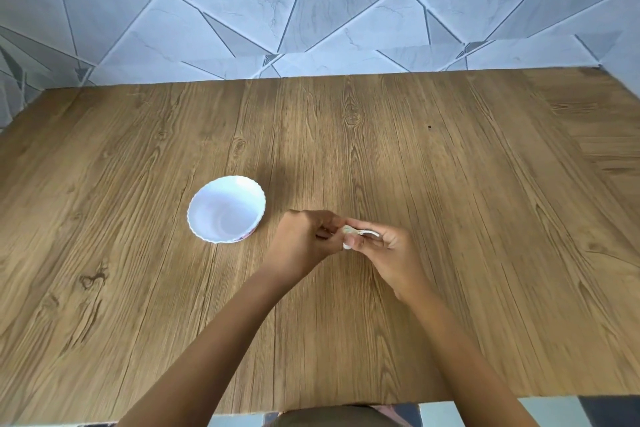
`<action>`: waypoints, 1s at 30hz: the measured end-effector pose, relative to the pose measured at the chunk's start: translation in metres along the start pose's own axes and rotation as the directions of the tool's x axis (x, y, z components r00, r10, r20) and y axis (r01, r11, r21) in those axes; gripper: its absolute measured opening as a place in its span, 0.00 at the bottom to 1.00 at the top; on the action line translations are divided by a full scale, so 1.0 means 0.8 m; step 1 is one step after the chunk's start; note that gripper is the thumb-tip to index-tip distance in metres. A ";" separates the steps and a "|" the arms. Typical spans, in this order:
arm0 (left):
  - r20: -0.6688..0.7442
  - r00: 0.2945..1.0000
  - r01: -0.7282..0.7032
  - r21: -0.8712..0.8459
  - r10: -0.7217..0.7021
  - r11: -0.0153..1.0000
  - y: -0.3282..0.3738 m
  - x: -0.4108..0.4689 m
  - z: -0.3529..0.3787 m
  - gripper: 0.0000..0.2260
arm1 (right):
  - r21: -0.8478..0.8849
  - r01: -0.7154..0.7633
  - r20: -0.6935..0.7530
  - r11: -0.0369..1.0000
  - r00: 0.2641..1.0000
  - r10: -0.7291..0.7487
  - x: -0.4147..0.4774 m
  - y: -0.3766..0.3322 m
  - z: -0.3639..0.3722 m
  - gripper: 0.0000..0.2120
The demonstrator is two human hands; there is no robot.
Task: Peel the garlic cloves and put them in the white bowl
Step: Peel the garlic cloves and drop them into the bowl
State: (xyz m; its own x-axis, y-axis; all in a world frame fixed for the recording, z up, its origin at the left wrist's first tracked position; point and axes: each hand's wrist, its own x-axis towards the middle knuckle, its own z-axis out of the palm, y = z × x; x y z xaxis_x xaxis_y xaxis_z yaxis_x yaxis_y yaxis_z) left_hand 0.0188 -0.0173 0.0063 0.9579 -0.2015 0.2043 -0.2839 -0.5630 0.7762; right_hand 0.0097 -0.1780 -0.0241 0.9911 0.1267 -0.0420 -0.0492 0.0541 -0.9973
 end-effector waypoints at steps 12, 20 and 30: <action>-0.179 0.979 0.096 -0.035 -0.101 0.995 0.003 -0.014 0.021 0.04 | -0.029 -0.014 -0.024 0.999 1.000 0.013 0.002 0.003 0.004 0.15; 0.030 0.894 0.405 -0.484 -0.448 0.776 0.001 -0.009 0.008 0.03 | 0.019 -0.079 -0.044 0.997 0.996 0.079 0.005 0.003 0.000 0.16; 0.069 0.849 0.430 -0.665 -0.524 0.610 0.003 -0.013 -0.006 0.05 | -0.410 0.029 -0.128 0.912 0.988 -0.089 0.016 -0.006 0.002 0.08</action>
State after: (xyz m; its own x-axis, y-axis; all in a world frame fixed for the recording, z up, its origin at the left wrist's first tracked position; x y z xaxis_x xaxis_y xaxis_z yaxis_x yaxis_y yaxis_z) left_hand 0.0083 -0.0128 0.0091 0.9593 0.0684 -0.2739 0.2663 0.1033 0.9583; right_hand 0.0221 -0.1755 -0.0198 0.9992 -0.0063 0.0395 0.0348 -0.3533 -0.9349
